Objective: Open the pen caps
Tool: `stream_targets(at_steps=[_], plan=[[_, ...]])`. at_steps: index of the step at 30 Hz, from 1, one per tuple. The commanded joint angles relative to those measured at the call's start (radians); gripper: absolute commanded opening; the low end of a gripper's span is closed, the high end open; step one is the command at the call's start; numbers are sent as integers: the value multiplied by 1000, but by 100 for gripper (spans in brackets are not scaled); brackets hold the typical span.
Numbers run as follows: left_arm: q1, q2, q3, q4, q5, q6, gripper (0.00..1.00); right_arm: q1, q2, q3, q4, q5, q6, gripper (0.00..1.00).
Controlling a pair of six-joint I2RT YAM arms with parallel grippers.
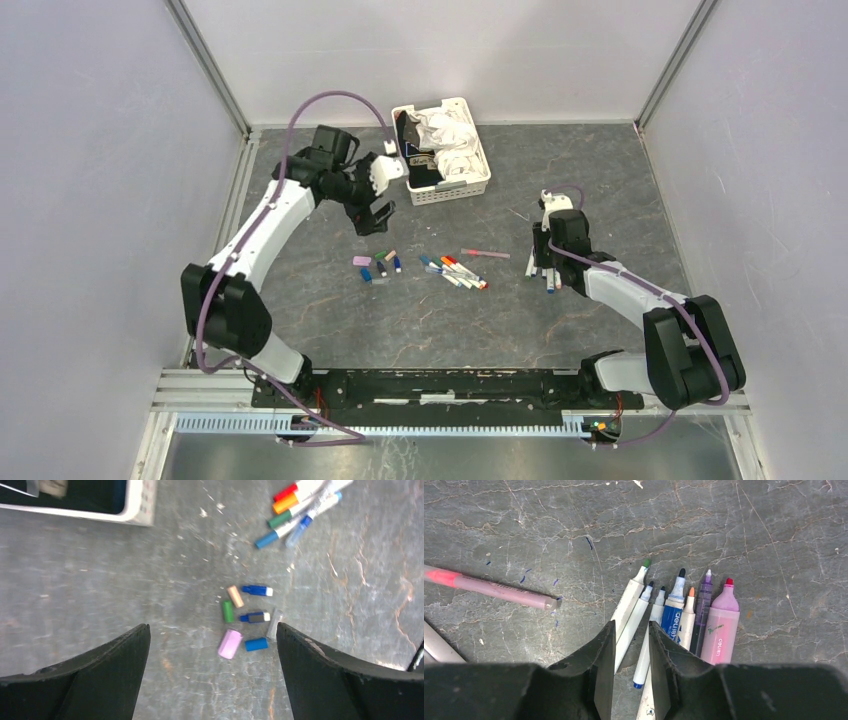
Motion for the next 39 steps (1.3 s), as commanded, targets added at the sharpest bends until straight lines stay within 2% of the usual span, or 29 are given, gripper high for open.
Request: stream_targets(at_steps=[1, 3, 6, 17, 21, 26, 29, 39], plan=[[9, -90, 129, -3, -58, -171, 100, -4, -19, 12, 34, 12, -7, 34], [15, -126, 137, 73, -135, -276, 100, -3, -41, 23, 34, -10, -12, 35], [17, -166, 111, 154, -234, -345, 100, 12, -67, 37, 59, -91, -46, 36], [17, -124, 92, 1, -125, -250, 100, 291, 79, 178, 17, -395, -306, 36], [17, -122, 73, 3, -113, -255, 100, 335, 177, 246, -39, -483, -361, 37], [17, -115, 68, -11, -102, -251, 100, 380, 286, 323, -100, -504, -407, 36], [17, -107, 70, -25, -97, -245, 98, 400, 327, 347, -120, -500, -419, 32], [17, -108, 81, -57, -87, -211, 96, 412, 362, 349, -124, -499, -419, 25]])
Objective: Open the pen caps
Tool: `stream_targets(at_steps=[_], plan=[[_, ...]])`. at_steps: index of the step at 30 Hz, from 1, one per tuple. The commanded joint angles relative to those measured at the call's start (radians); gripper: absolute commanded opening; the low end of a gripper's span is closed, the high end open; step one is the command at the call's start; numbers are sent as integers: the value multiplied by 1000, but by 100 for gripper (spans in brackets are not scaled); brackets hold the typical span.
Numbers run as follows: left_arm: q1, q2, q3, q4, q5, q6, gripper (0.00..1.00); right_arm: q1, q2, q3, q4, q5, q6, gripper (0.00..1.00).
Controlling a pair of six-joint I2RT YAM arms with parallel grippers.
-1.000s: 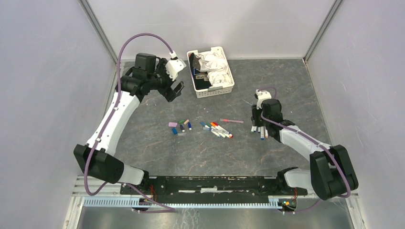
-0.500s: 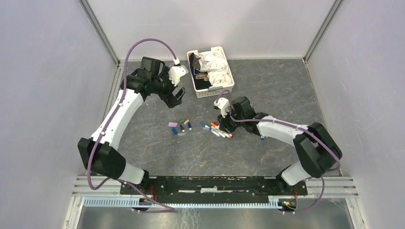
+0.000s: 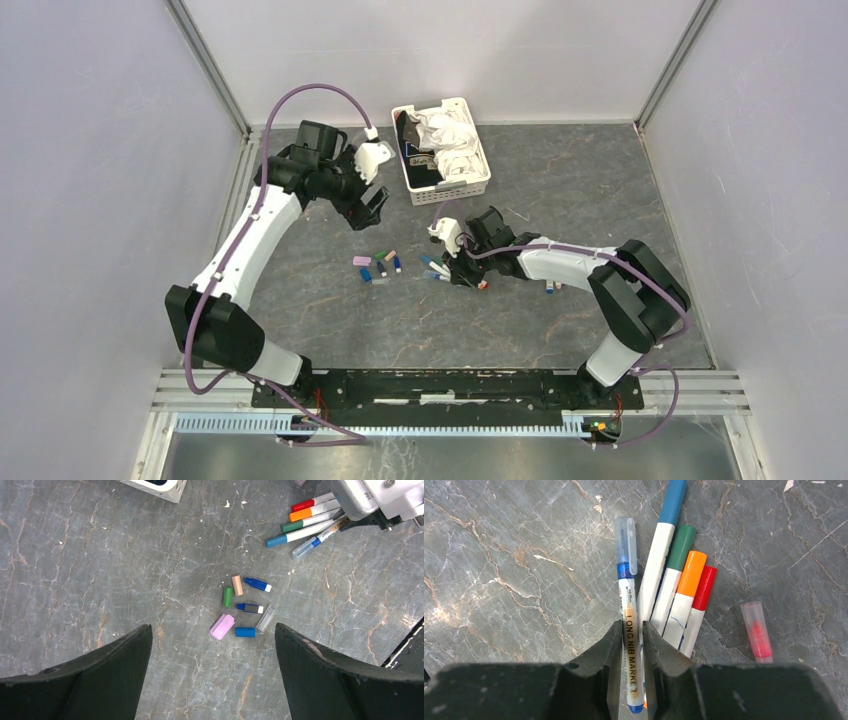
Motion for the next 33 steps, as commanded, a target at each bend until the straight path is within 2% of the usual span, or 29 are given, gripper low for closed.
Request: stream_targets(at_steps=[1, 4, 11, 22, 29, 33], plan=[[1, -7, 10, -25, 37, 42, 96, 1, 18, 31, -1, -15, -18, 24], [1, -7, 11, -32, 43, 47, 96, 2, 19, 32, -5, -17, -17, 20], [1, 2, 17, -52, 50, 67, 93, 26, -38, 17, 8, -20, 11, 0], [1, 12, 3, -111, 125, 118, 90, 26, -110, 37, -3, -58, 38, 0], [1, 8, -9, -111, 126, 128, 89, 42, -24, 65, -10, -42, 64, 0], [1, 13, 0, -112, 114, 129, 89, 69, 18, 52, -5, -18, 84, 11]])
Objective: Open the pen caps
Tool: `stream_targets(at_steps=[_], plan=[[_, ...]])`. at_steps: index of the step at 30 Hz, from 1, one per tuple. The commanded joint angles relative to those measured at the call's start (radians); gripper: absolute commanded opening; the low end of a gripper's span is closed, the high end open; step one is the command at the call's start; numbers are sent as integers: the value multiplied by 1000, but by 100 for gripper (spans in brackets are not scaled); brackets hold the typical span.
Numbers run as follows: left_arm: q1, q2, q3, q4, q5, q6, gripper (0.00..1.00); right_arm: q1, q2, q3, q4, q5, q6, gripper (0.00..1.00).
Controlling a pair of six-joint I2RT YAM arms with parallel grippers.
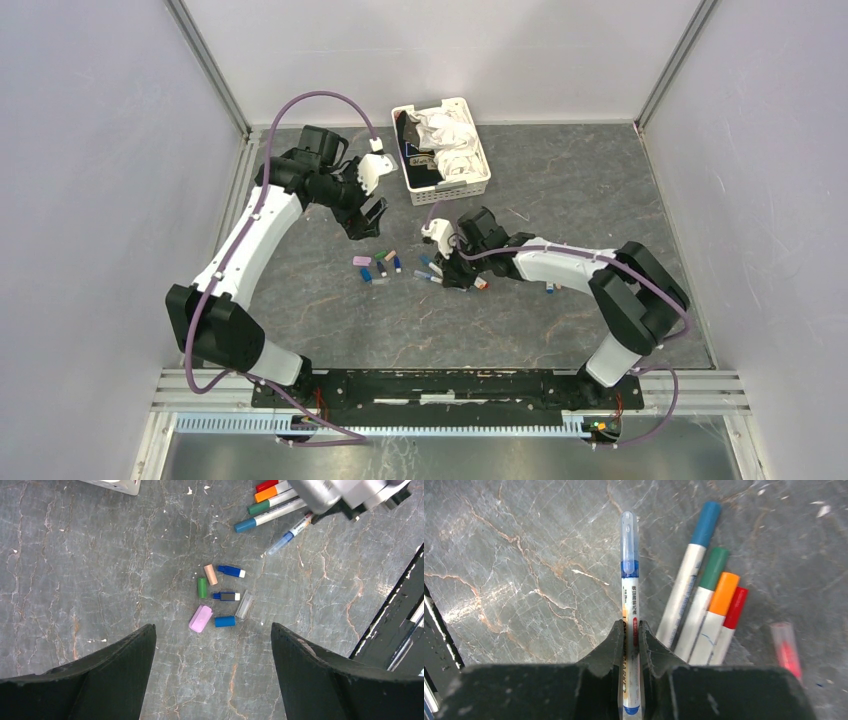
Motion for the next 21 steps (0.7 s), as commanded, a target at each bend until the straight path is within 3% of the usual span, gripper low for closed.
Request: stream_targets(at_steps=[1, 6, 10, 13, 16, 21], plan=[[1, 12, 9, -7, 26, 38, 89, 30, 39, 12, 16, 19, 35, 15], [2, 14, 10, -7, 24, 43, 89, 36, 29, -10, 15, 59, 39, 33], [1, 18, 16, -8, 27, 41, 89, 33, 3, 25, -3, 82, 26, 39], [1, 16, 18, -13, 27, 42, 89, 25, -4, 57, -17, 124, 17, 38], [1, 11, 13, -15, 21, 47, 89, 3, -3, 70, -16, 191, 27, 29], [2, 5, 10, -23, 17, 59, 89, -55, -23, 35, 4, 240, 46, 30]])
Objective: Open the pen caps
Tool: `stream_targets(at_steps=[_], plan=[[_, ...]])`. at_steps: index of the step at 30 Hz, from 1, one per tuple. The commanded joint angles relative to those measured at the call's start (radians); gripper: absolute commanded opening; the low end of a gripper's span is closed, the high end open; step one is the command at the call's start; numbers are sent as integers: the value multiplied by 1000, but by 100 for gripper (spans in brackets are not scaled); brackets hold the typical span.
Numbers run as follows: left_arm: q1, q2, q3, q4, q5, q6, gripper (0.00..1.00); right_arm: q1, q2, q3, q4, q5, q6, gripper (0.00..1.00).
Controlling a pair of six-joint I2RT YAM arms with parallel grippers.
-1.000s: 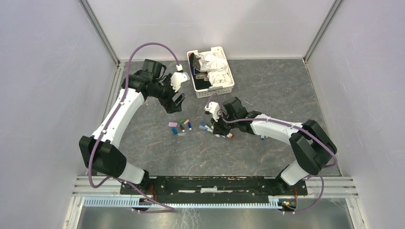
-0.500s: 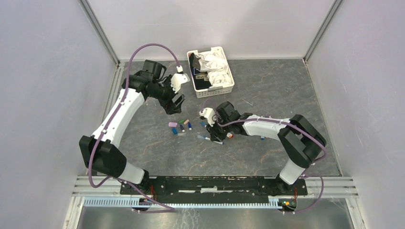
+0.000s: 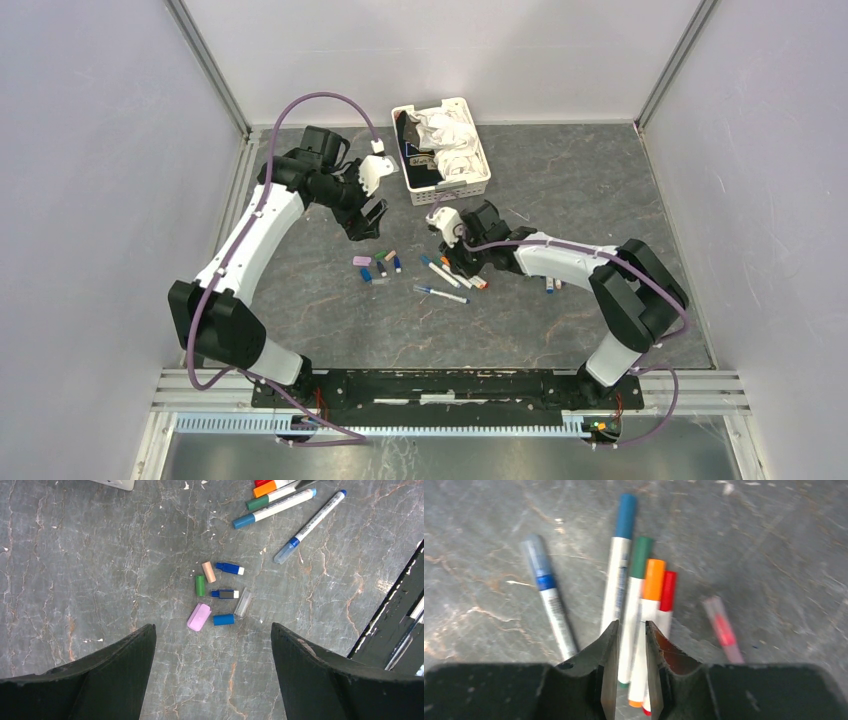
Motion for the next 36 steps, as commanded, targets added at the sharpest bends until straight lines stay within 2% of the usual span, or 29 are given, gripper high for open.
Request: stream_targets(at_steps=[1, 9, 26, 28, 31, 36], plan=[[1, -12, 10, -14, 18, 51, 89, -51, -60, -11, 29, 70, 17, 29], [2, -2, 18, -14, 24, 49, 89, -67, -21, -39, 26, 61, -2, 24], [1, -5, 19, -29, 46, 58, 89, -67, 39, -54, 3, 88, -26, 19], [1, -3, 11, -33, 61, 63, 90, -66, 41, -50, -4, 73, -36, 14], [1, -10, -19, -60, 115, 115, 100, -70, 15, -34, -9, 38, -37, 0], [-1, -48, -76, -88, 224, 237, 100, -85, -90, 35, -26, -63, -3, 0]])
